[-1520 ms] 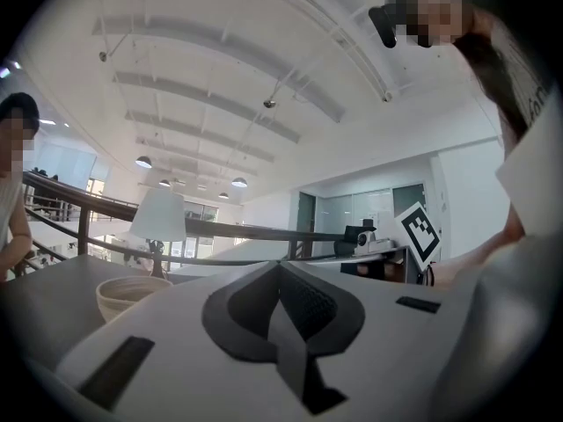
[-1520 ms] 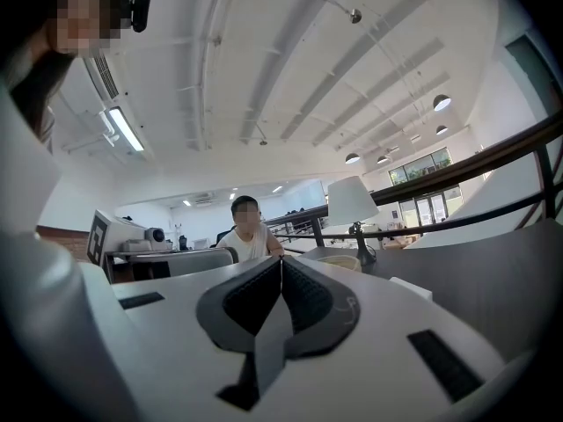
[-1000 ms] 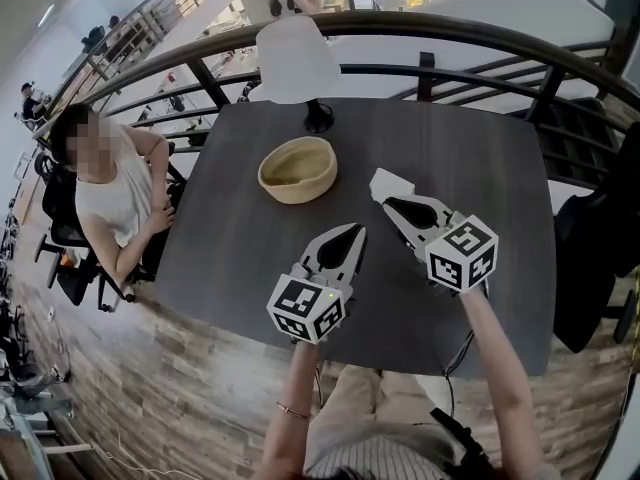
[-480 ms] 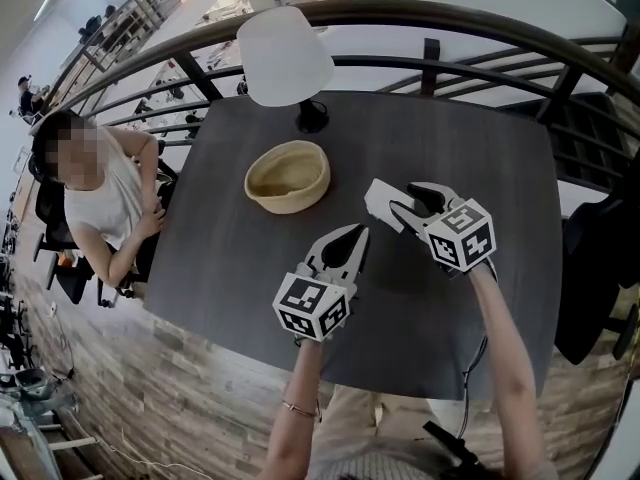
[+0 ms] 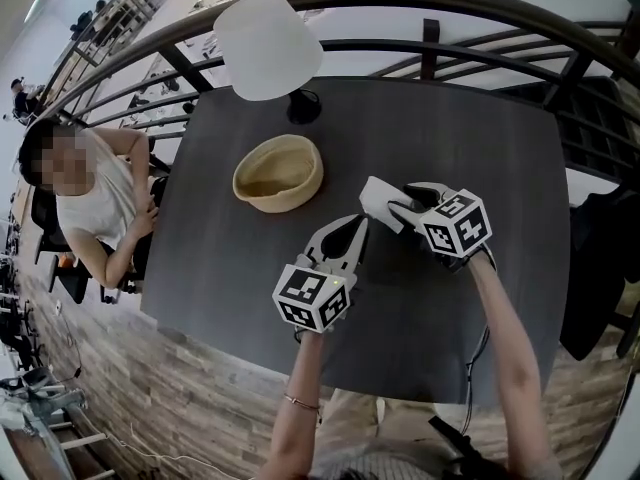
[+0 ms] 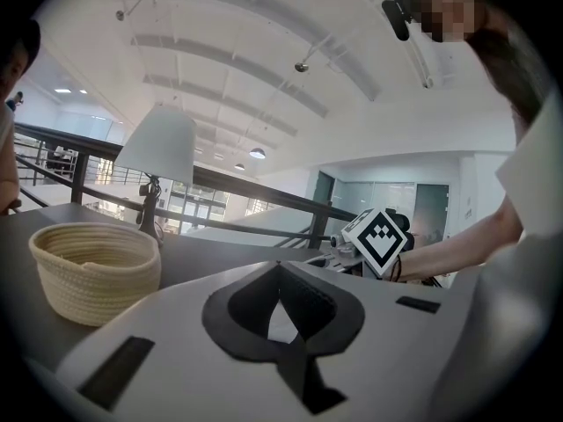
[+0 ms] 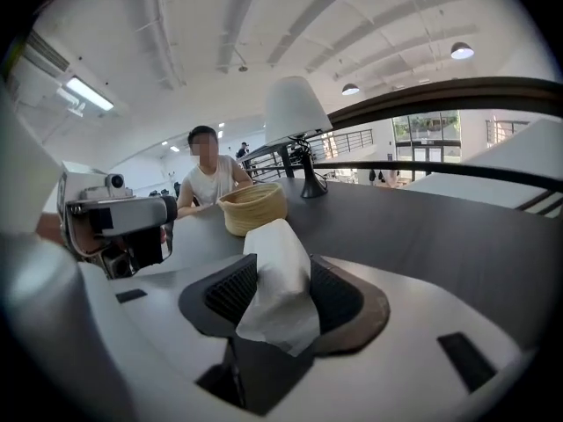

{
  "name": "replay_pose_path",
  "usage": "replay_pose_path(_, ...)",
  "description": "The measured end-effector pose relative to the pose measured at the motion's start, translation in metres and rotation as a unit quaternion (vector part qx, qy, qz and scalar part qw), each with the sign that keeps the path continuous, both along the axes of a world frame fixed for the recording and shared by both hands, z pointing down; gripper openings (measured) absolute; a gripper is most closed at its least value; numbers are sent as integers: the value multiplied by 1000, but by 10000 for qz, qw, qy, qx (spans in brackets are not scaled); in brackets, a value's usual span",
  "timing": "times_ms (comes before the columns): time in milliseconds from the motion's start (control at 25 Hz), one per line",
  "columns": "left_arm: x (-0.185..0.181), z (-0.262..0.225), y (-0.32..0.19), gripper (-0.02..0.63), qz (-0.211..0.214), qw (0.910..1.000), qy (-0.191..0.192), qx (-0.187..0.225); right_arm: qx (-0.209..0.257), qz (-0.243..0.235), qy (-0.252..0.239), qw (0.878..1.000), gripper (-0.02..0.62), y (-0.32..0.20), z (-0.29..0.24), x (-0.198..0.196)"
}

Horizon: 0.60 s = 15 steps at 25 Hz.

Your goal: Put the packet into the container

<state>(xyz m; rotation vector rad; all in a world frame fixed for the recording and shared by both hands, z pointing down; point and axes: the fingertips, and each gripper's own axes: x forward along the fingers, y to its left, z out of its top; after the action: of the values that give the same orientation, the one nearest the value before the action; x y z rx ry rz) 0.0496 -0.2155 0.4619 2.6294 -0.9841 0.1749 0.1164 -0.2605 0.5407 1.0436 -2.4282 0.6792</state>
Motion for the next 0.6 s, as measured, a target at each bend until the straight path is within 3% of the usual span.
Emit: replay_pose_path(600,0,-3,0,8,-103,9999,11,33,-140,105,-148,9997,123,-2,-5,4)
